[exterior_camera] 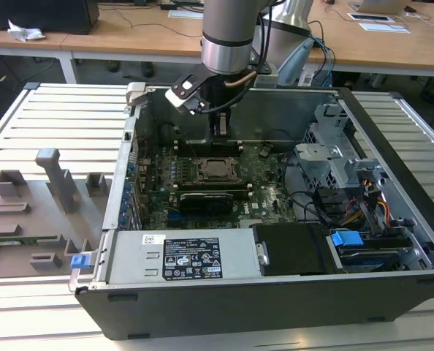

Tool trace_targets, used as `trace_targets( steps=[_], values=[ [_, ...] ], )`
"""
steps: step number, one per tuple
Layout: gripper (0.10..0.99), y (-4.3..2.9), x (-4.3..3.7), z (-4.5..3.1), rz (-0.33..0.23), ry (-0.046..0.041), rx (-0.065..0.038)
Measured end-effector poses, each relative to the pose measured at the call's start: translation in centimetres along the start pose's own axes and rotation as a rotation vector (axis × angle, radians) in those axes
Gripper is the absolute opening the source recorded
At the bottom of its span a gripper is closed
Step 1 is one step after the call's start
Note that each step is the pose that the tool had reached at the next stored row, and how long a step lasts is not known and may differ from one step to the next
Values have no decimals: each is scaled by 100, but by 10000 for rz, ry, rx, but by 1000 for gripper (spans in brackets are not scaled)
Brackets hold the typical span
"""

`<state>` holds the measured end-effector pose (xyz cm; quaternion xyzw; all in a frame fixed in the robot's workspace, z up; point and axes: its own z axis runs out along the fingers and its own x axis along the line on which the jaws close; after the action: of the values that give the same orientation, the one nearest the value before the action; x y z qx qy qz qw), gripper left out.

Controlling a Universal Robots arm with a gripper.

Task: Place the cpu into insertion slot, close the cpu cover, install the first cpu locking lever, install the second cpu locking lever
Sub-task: 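Close the cpu cover, then install the first cpu locking lever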

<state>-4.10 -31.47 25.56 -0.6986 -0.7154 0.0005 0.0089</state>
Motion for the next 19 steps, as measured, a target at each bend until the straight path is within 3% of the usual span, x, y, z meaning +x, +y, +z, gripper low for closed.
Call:
trace_targets(
  steps=[9,10,12,14,17,19],
  values=[
    [106,0,0,-5,-125,-2,2],
    [106,0,0,-5,-351,-5,5],
    [106,0,0,-5,-1544,-21,19],
    [106,0,0,-4,-1991,-26,24],
    [106,0,0,-5,-3576,-48,43],
    [106,0,0,-5,-4141,-55,51]
  ],
)
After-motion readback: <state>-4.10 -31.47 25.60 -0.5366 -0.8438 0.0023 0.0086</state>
